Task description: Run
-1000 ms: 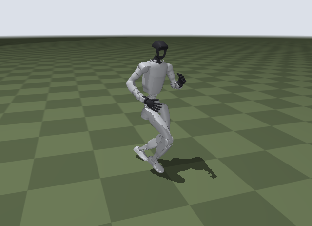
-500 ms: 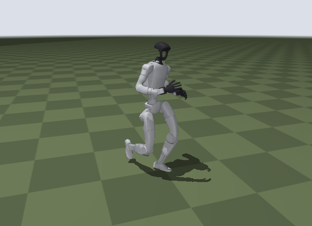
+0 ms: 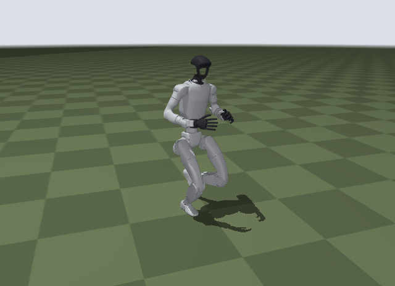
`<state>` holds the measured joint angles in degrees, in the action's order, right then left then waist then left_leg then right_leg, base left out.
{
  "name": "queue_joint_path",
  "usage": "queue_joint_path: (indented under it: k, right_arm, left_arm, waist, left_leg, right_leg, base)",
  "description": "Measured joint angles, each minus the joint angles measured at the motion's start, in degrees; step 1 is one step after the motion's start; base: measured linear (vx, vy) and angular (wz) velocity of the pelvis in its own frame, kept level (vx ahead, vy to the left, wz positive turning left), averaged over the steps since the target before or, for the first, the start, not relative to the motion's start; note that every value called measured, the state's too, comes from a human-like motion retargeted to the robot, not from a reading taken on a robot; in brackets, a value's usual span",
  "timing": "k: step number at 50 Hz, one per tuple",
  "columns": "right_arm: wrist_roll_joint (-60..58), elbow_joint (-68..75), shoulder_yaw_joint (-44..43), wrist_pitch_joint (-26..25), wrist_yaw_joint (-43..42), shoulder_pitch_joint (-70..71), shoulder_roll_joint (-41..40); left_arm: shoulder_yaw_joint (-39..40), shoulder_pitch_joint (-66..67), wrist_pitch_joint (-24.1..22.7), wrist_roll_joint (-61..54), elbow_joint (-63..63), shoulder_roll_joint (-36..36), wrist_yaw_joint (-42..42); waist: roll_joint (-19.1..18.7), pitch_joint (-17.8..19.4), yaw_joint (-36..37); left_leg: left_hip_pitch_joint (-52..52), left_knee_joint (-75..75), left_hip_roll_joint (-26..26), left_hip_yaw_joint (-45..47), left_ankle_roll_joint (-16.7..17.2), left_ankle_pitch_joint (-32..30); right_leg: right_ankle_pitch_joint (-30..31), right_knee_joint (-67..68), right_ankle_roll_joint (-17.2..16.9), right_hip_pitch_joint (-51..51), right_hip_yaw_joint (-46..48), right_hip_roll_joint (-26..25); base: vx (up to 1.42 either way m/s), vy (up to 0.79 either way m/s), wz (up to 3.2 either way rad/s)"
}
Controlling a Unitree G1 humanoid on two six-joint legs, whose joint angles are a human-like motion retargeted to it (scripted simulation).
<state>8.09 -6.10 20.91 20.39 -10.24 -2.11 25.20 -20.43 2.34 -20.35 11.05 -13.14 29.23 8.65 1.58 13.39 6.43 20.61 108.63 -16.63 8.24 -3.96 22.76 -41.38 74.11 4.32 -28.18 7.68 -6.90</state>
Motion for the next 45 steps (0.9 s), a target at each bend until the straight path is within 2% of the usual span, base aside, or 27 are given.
queue_joint_path:
  k: [2,3,5,7,8,9,10,11,13,15,17,18,20,22,24,27,29,30,32,35,36,38,40,43,45]
  right_arm:
    - [-0.3,-3.2,-0.1,0.6,-1.5,6.7,-0.5]
    - [0.1,-5.1,0.0,1.2,-2.0,8.6,-0.8]
    - [1.1,-8.6,0.8,2.6,-2.5,10.2,-1.3]
    - [1.5,-10.9,2.2,3.8,-2.1,9.6,-1.6]
    - [1.2,-11.5,2.8,4.3,-1.7,9.0,-1.6]
    - [0.7,-11.5,3.2,4.8,-1.3,8.4,-1.6]
    - [0.2,-11.4,3.6,5.2,-0.8,7.8,-1.5]
    - [-0.4,-10.7,4.0,5.5,-0.3,6.9,-1.7]
    - [-1.6,-9.2,4.5,5.6,0.5,4.6,-2.1]
    - [-3.3,-6.7,4.6,5.0,0.6,1.5,-2.8]
    - [-5.3,-2.4,4.0,3.9,-0.5,-1.8,-4.1]
    - [-6.5,0.3,3.2,3.5,-1.4,-2.9,-4.7]
    - [-6.6,3.6,1.9,3.1,-1.9,-6.6,-4.4]
    - [-4.1,3.1,0.6,3.1,-0.7,-11.9,-2.4]
    - [-1.0,2.0,-0.3,3.2,0.9,-16.8,-0.5]
    - [1.7,1.7,-1.6,3.4,3.2,-21.3,0.6]
    - [1.9,1.5,-1.7,3.4,3.2,-20.9,0.3]
    - [1.8,1.2,-1.4,3.4,2.9,-19.9,0.1]
    - [0.3,-0.1,-0.4,3.9,2.0,-17.1,-0.3]
    - [-3.0,-2.2,0.4,3.0,-1.8,-5.6,-0.1]
    - [-4.2,-3.0,0.5,2.6,-3.0,-0.8,-0.1]
    - [-5.2,-5.6,0.6,2.7,-4.8,7.0,-0.4]
    - [-4.6,-9.4,0.8,3.8,-6.0,10.6,-0.8]
    - [-3.7,-13.6,2.5,6.0,-5.7,10.3,-1.0]
    - [-4.1,-14.4,3.4,7.1,-4.8,9.2,-0.9]
  left_arm:
    - [3.1,4.2,-0.2,0.2,0.2,0.4,0.0]
    - [4.6,6.6,-0.8,-0.1,-0.4,0.7,0.0]
    - [6.8,11.2,-2.4,-1.3,-1.6,1.3,-0.3]
    - [8.1,14.9,-3.6,-3.3,-2.3,1.4,-0.8]
    - [8.6,16.3,-3.9,-4.1,-2.5,1.2,-0.9]
    - [9.1,17.4,-4.0,-4.8,-2.7,0.8,-0.6]
    - [9.5,18.3,-3.9,-5.5,-2.8,0.3,-0.2]
    - [9.6,18.5,-3.7,-5.5,-3.0,-0.2,0.7]
    - [9.5,18.2,-3.7,-4.7,-3.5,-1.1,2.3]
    - [9.4,16.2,-3.6,-2.0,-4.1,-1.5,5.1]
    - [9.0,11.0,-3.1,2.4,-3.5,-1.1,9.6]
    - [8.3,6.3,-2.2,5.2,-1.9,-0.7,13.2]
    - [7.5,-1.0,-1.0,7.5,-0.4,-1.3,17.3]
    - [7.6,-4.4,-0.7,6.5,-1.9,-2.5,17.7]
    - [7.2,-5.6,-2.1,4.5,-4.2,-3.4,16.3]
    - [4.5,-5.0,-6.0,1.7,-6.7,-3.4,12.8]
    - [2.4,-4.1,-7.3,0.8,-7.4,-2.7,10.7]
    - [1.5,-3.5,-7.5,0.6,-7.5,-2.4,9.8]
    - [-0.1,-0.4,-6.5,1.4,-5.9,-2.8,8.7]
    - [0.1,2.7,-2.7,2.6,-1.0,-2.1,7.3]
    - [1.0,3.8,-2.0,2.7,0.2,-1.9,7.1]
    - [3.2,6.9,-1.9,2.4,1.0,-1.5,6.8]
    - [5.5,11.0,-3.3,1.4,-0.2,-0.6,6.5]
    - [7.8,16.3,-5.2,-1.3,-1.7,-0.2,5.8]
    - [8.7,18.4,-5.5,-3.2,-2.2,-0.8,5.9]
  waist:
    - [1.9,0.2,2.9]
    - [2.9,-0.1,4.3]
    - [5.3,-1.2,6.8]
    - [8.2,-2.7,7.9]
    - [9.8,-3.6,7.8]
    - [11.7,-4.4,7.2]
    - [13.6,-5.2,6.3]
    - [15.1,-5.5,5.3]
    - [17.2,-5.6,3.1]
    - [18.5,-5.0,0.8]
    - [18.8,-3.4,-1.9]
    - [18.0,-2.3,-3.0]
    - [15.4,-1.6,-5.8]
    - [12.3,-2.0,-9.0]
    - [9.3,-3.0,-11.7]
    - [3.8,-4.9,-12.8]
    - [-0.2,-5.9,-11.3]
    - [-1.6,-6.1,-10.3]
    - [-2.1,-5.7,-7.4]
    - [-1.4,-2.9,-2.5]
    - [-0.5,-2.2,-0.8]
    - [1.6,-1.6,2.4]
    - [4.3,-2.1,5.0]
    - [9.5,-4.0,6.9]
    - [13.7,-5.4,6.1]
  left_leg:
    - [8.4,-1.8,0.9,2.0,-2.0,3.3]
    - [11.8,-5.4,1.9,3.5,-2.1,4.0]
    - [16.3,-16.9,5.3,6.8,-0.8,3.9]
    - [18.1,-33.4,11.3,9.6,2.6,1.4]
    - [18.2,-42.1,14.8,10.9,4.3,-0.2]
    - [17.6,-50.6,18.6,12.0,5.4,-1.6]
    - [16.5,-59.0,22.4,13.1,6.2,-2.9]
    - [15.0,-63.3,25.5,13.6,5.7,-3.4]
    - [14.0,-62.2,29.0,14.1,3.0,-1.0]
    - [12.6,-54.4,30.8,13.7,-2.2,5.8]
    - [9.5,-46.6,31.7,12.0,-7.5,14.7]
    - [7.0,-44.7,31.4,10.5,-9.0,18.7]
    - [-0.2,-44.7,30.8,7.4,-9.4,23.0]
    - [-9.4,-49.0,29.7,4.8,-5.7,20.6]
    - [-17.4,-52.5,27.2,2.5,0.4,12.2]
    - [-21.7,-48.4,19.8,-0.3,9.9,-7.0]
    - [-19.9,-39.5,13.8,-0.8,12.8,-14.8]
    - [-18.7,-34.2,11.2,-0.8,13.0,-16.6]
    - [-16.7,-22.4,7.2,1.1,9.9,-13.8]
    - [-7.3,-6.0,1.9,1.0,3.0,-4.4]
    - [-2.4,-3.9,1.3,1.4,0.7,-0.7]
    - [6.9,-4.6,2.1,3.3,-2.3,4.9]
    - [13.6,-13.7,5.2,6.4,-2.3,7.1]
    - [17.2,-39.8,15.0,11.0,2.3,4.1]
    - [16.2,-59.1,23.7,13.2,4.8,0.3]
  right_leg:
    - [0.1,-2.4,-1.8,5.3,-2.1,1.4]
    - [2.1,-4.4,-3.7,8.2,-3.2,2.0]
    - [9.9,-8.6,-9.1,13.7,-5.1,3.8]
    - [21.6,-10.2,-15.8,17.6,-6.0,7.2]
    - [26.4,-9.6,-18.3,18.7,-5.9,9.6]
    - [29.5,-8.0,-19.3,19.3,-5.2,12.4]
    - [31.7,-5.8,-19.3,19.6,-4.2,15.5]
    - [32.3,-2.0,-19.3,19.8,-4.1,18.4]
    - [31.9,7.4,-19.1,20.1,-4.1,23.3]
    - [29.7,19.3,-17.3,18.9,-4.6,27.4]
    - [25.2,30.2,-14.0,14.0,-6.5,29.6]
    - [23.1,33.9,-12.4,9.5,-7.9,28.8]
    - [18.5,37.0,-9.1,0.3,-9.1,26.9]
    - [15.4,31.4,-7.5,-6.8,-7.4,24.1]
    - [13.8,18.9,-7.5,-10.9,-4.2,19.8]
    - [15.9,-5.7,-10.3,-12.3,-0.2,9.0]
    - [18.1,-15.5,-10.7,-11.5,1.7,2.7]
    - [18.4,-16.9,-9.9,-10.8,2.5,0.8]
    - [13.7,-9.4,-6.1,-9.4,2.5,0.0]
    - [2.6,-1.4,-0.2,-3.4,1.5,-0.1]
    - [0.1,-0.9,0.0,-0.8,0.5,0.6]
    - [-1.3,-1.9,-1.4,4.8,-1.5,2.3]
    - [3.1,-5.0,-5.5,11.1,-3.4,4.4]
    - [19.3,-8.0,-15.3,18.7,-4.7,10.4]
    - [27.6,-5.6,-19.3,20.6,-4.6,16.3]
  base:
    - [0.0,0.0,0.0]
    - [0.02,0.04,0.2]
    - [0.04,0.07,0.26]
    - [0.03,0.07,0.36]
    - [0.0,0.05,0.4]
    - [-0.02,0.02,0.41]
    - [-0.03,0.04,0.33]
    - [-0.03,0.07,0.27]
    - [-0.02,0.1,0.2]
    - [-0.01,0.06,0.06]
    - [-0.02,0.03,-0.13]
    - [-0.03,0.07,-0.39]
    - [-0.02,0.05,-0.42]
    - [0.04,-0.02,-0.34]
    - [0.08,-0.09,-0.27]
    - [0.0,-0.11,-0.27]
    - [-0.07,-0.08,-0.21]
    - [-0.05,-0.05,-0.22]
    - [-0.02,-0.05,-0.23]
    - [-0.02,-0.09,-0.04]
    - [-0.02,-0.07,0.1]
    - [0.0,-0.01,0.21]
    - [0.04,0.05,0.36]
    - [0.03,0.07,0.52]
    - [-0.02,0.07,0.52]
